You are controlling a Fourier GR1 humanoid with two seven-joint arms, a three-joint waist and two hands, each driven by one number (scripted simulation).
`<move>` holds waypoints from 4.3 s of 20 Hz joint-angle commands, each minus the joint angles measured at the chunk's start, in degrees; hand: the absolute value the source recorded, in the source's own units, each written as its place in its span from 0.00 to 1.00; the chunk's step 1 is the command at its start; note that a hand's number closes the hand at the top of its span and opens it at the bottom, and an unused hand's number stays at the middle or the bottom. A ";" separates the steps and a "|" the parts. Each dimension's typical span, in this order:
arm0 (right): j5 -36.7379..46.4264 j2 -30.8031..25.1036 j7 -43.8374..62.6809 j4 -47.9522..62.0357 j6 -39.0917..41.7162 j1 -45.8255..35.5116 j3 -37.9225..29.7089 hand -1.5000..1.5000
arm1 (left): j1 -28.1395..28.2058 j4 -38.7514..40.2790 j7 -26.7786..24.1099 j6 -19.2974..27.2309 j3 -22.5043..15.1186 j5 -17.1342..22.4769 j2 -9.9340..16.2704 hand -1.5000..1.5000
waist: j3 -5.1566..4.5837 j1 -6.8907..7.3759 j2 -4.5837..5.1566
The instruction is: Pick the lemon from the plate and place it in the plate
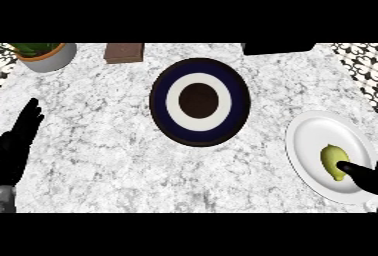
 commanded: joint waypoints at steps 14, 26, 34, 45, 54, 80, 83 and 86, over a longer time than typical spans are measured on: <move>1.59 10.29 -34.44 0.85 11.69 34.99 -9.58 0.00 | 6.65 -0.12 -10.89 0.41 -3.62 -7.77 -1.70 0.50 | -0.37 4.38 1.52; 17.23 3.74 -12.33 -3.34 -1.38 37.73 -8.83 0.00 | 7.52 0.36 -12.07 -0.10 -4.00 -9.42 -3.96 0.50 | -0.41 5.58 1.68; 22.63 -4.61 2.32 -3.76 0.82 32.91 -9.62 0.00 | 10.13 -3.39 -10.98 -0.25 -3.16 -11.10 -4.59 0.50 | -0.37 5.56 1.50; 32.15 -10.58 2.74 17.68 5.34 17.45 -9.02 0.00 | 5.43 1.65 -12.10 -2.82 -0.45 -12.35 -6.09 0.50 | -0.32 5.38 1.54; 39.28 -6.95 9.35 12.52 7.75 14.42 -5.94 0.00 | 5.42 0.74 -10.33 -5.32 2.12 -14.81 -8.02 0.50 | -0.36 5.15 1.49; 53.89 -11.98 0.05 35.92 10.41 -8.81 -1.82 1.00 | 3.61 -0.64 -10.88 -10.70 5.21 -19.70 -12.54 0.50 | -0.30 9.35 2.56; 59.16 -19.66 -0.99 36.45 17.95 -14.06 3.83 1.00 | 0.83 -3.09 -10.32 -11.54 2.46 -20.15 -13.54 0.50 | -0.32 16.06 4.52; 62.77 -23.14 -2.89 39.77 22.38 -19.03 7.92 1.00 | -0.83 -2.79 -10.88 -12.39 0.85 -20.95 -13.52 0.50 | -0.11 18.77 5.86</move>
